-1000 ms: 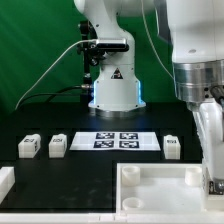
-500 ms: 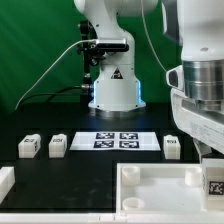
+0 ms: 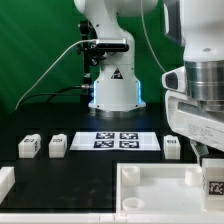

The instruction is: Assemble one leg

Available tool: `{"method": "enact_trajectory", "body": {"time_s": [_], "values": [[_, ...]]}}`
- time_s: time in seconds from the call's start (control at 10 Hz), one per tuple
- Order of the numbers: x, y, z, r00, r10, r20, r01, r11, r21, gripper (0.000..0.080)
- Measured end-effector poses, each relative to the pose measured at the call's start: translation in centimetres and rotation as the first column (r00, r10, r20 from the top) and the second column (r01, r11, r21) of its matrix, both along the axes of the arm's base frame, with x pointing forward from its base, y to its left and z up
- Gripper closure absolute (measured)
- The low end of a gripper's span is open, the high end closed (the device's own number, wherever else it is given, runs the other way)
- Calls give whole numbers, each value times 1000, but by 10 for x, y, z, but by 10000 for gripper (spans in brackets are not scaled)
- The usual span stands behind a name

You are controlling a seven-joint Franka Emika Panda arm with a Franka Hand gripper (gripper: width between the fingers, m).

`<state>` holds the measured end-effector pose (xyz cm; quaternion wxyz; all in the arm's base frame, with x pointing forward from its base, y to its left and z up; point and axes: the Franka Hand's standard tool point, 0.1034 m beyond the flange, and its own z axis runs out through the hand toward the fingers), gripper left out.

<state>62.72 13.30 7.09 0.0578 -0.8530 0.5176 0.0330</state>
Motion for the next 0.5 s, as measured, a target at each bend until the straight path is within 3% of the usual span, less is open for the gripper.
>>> {"method": "enact_trajectory", "body": {"time_s": [0.5], "values": [[0, 0, 0, 1000, 0, -1, 0, 1000, 0, 150]]}}
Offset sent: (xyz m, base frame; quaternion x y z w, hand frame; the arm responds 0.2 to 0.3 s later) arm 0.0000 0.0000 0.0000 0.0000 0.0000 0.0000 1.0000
